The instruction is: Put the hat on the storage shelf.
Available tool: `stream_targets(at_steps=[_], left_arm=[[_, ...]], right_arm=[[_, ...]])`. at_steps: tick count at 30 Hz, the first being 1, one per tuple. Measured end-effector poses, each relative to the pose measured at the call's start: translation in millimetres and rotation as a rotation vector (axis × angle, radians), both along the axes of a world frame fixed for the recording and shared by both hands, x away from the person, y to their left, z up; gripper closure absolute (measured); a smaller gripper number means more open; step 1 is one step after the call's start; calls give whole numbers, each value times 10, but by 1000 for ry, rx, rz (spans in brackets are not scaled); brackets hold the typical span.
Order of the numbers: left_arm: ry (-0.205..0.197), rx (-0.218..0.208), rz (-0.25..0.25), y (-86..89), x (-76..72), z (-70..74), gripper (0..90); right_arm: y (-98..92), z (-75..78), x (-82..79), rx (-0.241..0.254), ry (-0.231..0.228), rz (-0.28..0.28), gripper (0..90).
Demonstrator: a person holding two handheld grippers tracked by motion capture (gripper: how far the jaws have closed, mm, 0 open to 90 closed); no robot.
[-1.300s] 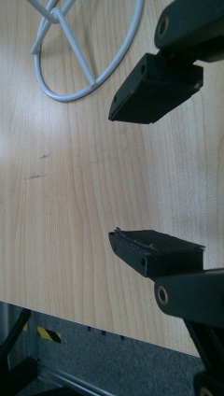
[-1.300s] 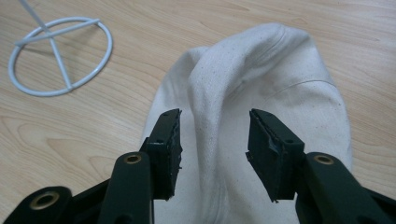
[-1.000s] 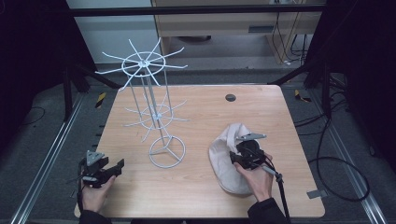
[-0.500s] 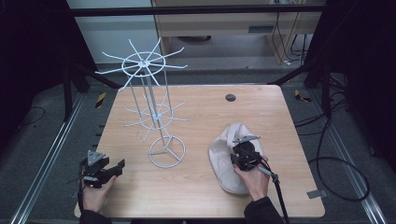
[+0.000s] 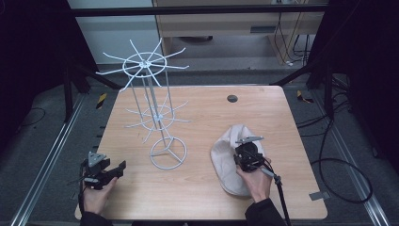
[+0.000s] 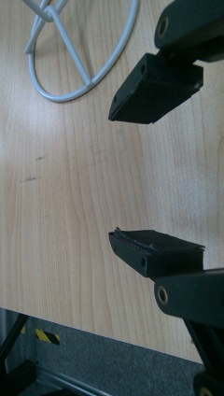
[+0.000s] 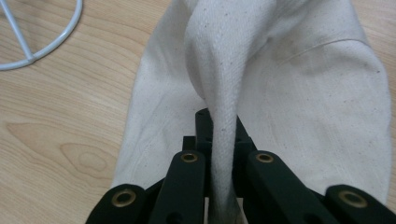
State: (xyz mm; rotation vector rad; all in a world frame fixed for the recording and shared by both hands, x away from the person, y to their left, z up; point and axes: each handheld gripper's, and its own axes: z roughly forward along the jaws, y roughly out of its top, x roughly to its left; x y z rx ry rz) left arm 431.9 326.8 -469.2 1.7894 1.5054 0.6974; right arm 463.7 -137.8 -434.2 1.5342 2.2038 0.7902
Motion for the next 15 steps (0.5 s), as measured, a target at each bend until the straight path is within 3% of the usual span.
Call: stream_targets(at_steps=[9, 15], left_arm=[[-2, -5, 0, 1, -5, 9, 351], [-5, -9, 3, 5, -9, 14, 351]], right_arm=[[-108, 110, -72, 14, -44, 18, 883], [-253, 231, -163, 69, -107, 52, 884]])
